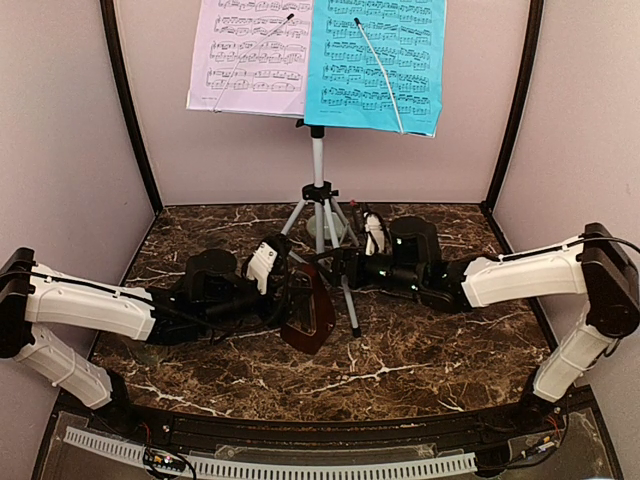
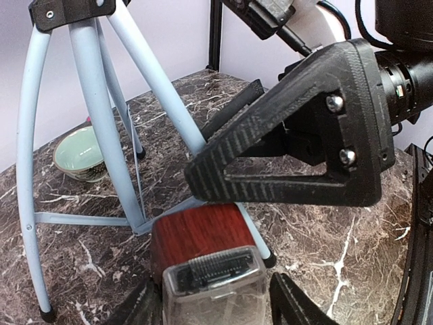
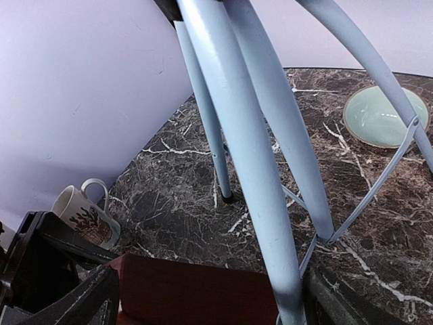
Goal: Set up the instrument practice props
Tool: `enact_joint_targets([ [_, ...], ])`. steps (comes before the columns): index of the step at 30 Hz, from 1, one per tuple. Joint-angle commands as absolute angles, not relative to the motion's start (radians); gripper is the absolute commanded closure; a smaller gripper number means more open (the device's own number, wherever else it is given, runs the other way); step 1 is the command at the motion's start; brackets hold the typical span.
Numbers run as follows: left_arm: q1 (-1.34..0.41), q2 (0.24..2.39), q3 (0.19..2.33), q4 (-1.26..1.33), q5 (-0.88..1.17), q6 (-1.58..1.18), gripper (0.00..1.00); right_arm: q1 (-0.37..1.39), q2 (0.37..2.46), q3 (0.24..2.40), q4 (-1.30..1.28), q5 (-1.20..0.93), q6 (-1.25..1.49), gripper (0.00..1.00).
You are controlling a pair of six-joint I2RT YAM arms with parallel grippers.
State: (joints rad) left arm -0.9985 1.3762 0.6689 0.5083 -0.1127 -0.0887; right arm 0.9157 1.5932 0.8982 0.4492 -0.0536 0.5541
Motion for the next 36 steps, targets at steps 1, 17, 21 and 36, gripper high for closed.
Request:
enact_joint_targets([
  [1, -0.995, 1.376, 0.696, 0.548, -0.112, -0.071, 0.44, 0.920, 1.638, 0.938, 0.529, -0.144, 0.602, 0.06],
  [17, -0.994, 1.388, 0.695, 0.555, -0.110, -0.068, 0.54, 0.924, 1.638, 0.925, 0.601, -0.199, 0.642, 0.07],
  [21, -0.994, 1.390, 0.697, 0.553, -0.112, -0.065, 0.56, 0.924, 1.613, 0.910, 0.577, -0.153, 0.634, 0.06],
  [36, -0.994, 1.365, 0.666, 0.548, -0.111, -0.052, 0.59, 0.931, 1.467, 0.883, 0.458, -0.076, 0.589, 0.08],
])
